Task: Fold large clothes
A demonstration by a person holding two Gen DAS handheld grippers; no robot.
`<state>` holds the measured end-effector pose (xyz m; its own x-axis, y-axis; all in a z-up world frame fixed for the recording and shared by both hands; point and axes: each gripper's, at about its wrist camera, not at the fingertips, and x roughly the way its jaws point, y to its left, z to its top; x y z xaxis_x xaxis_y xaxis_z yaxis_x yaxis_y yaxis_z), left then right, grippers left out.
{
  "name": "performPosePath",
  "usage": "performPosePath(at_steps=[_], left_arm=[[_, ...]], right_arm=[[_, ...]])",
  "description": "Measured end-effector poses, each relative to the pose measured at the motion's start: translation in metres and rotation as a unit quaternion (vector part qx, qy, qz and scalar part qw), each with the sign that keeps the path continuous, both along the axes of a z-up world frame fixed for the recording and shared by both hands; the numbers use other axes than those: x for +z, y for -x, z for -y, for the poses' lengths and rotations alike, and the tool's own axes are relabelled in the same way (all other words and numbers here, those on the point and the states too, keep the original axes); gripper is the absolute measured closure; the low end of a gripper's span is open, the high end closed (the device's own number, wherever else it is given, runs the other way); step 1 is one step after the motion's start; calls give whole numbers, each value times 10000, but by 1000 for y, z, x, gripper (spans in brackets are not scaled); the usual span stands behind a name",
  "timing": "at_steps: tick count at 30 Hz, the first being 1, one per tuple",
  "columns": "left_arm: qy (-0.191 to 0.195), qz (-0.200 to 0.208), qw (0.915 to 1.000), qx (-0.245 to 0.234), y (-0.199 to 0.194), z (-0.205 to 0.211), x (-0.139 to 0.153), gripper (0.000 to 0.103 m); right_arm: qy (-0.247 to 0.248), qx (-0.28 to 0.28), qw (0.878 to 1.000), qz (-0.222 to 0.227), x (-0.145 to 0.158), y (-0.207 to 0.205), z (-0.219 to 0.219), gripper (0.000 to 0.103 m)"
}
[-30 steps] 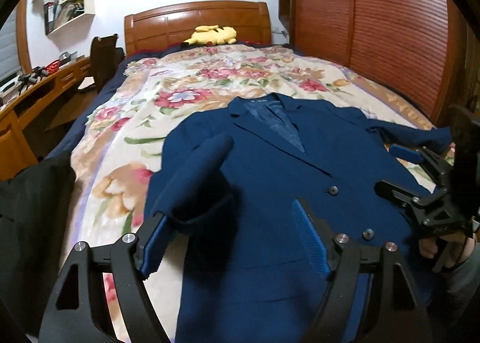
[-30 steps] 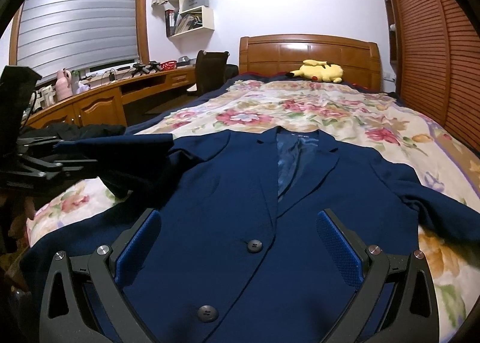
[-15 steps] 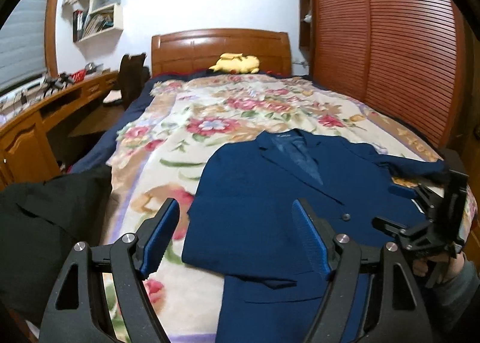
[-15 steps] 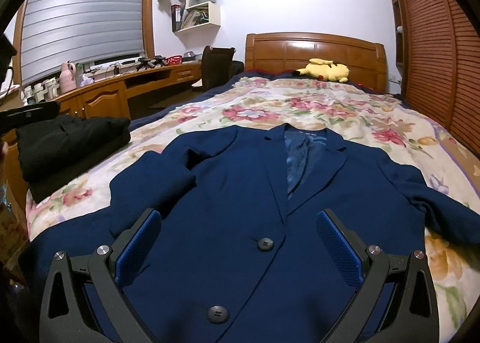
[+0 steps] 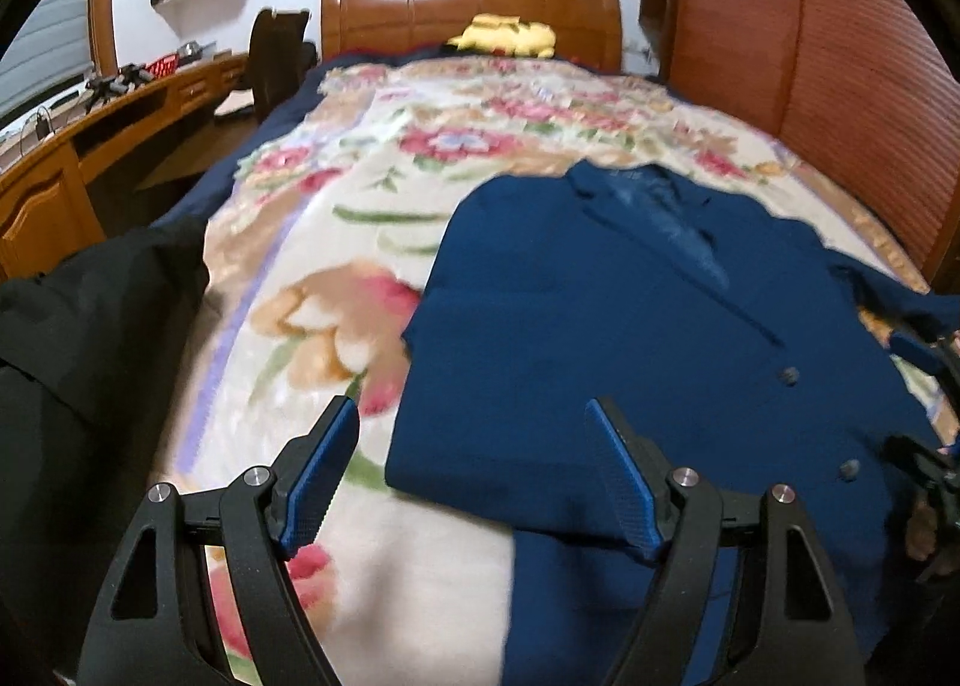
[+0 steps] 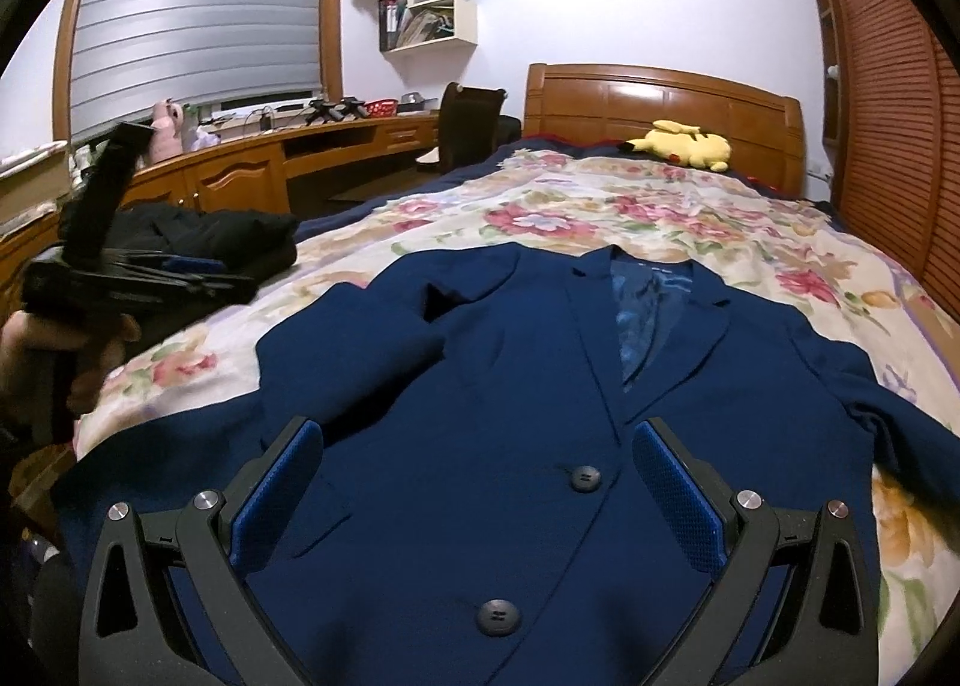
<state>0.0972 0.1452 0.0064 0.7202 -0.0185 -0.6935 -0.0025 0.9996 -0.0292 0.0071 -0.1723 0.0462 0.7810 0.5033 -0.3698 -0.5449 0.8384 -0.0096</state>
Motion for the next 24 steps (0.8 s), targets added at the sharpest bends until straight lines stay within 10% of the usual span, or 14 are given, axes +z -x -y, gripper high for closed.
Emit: performPosePath(at_steps=[19, 24], left_arm=[[765, -1261, 9889, 189, -35, -25, -58, 27], [490, -1131, 9923, 93, -32, -15, -46, 94]], right_arm=[[301, 293, 9991, -72, -1, -5, -13, 0], [301, 280, 9991, -57, -2, -1, -11, 0]])
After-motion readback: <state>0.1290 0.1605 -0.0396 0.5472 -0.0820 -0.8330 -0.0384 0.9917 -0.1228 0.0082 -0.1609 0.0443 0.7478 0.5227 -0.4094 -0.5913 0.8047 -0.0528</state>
